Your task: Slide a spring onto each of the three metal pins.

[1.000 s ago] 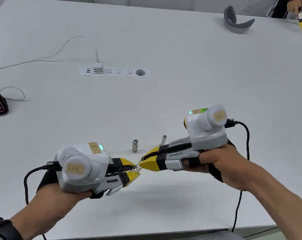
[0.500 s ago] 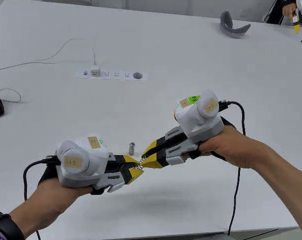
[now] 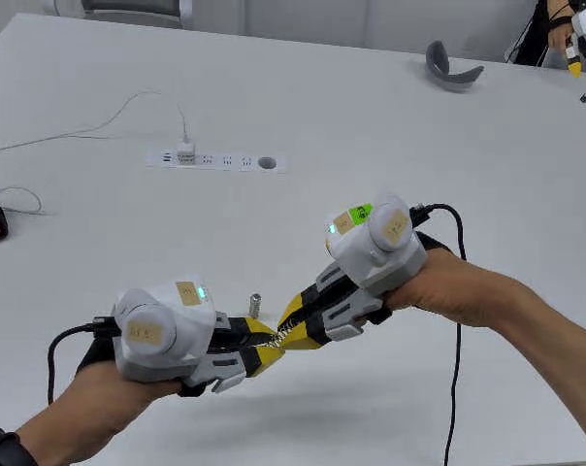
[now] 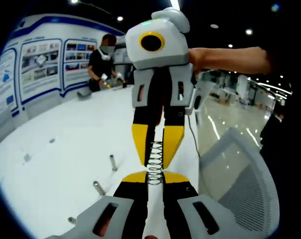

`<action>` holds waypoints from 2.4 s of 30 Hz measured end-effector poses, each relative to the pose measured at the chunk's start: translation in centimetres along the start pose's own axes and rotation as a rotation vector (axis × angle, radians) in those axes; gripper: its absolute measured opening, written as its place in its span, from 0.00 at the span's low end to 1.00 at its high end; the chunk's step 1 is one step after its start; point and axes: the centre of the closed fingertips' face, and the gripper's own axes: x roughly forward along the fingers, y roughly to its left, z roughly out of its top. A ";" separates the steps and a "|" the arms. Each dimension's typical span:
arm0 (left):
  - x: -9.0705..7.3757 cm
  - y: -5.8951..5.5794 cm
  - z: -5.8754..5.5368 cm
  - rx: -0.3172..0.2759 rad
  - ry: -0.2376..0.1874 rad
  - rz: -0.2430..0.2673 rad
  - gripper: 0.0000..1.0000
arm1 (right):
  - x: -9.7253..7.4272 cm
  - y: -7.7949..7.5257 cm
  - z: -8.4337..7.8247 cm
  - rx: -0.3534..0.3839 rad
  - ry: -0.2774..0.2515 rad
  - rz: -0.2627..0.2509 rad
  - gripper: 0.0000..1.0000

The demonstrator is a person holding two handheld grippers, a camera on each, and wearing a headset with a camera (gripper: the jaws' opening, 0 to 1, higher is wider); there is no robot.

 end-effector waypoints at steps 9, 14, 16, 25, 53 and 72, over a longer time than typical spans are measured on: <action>0.0 -0.5 -0.1 0.002 0.005 -0.012 0.09 | 0.3 0.4 -0.3 0.001 0.008 0.015 0.13; 0.1 -0.6 -0.3 -0.003 0.002 -0.015 0.10 | 0.4 0.5 -0.5 -0.002 0.008 0.010 0.12; 0.1 -0.6 -0.4 -0.001 0.003 -0.012 0.10 | 0.4 0.5 -0.5 -0.001 0.007 0.005 0.12; -0.2 -0.1 -0.6 -0.029 -0.006 0.016 0.13 | 0.1 0.3 -1.0 0.021 -0.008 -0.025 0.12; -2.9 2.3 -4.6 -0.138 0.039 0.167 0.33 | -1.6 -1.4 -6.3 0.152 0.028 -0.150 0.12; -6.5 4.0 -8.0 -0.230 0.067 0.292 0.46 | -2.9 -5.7 -9.5 0.231 0.106 -0.265 0.13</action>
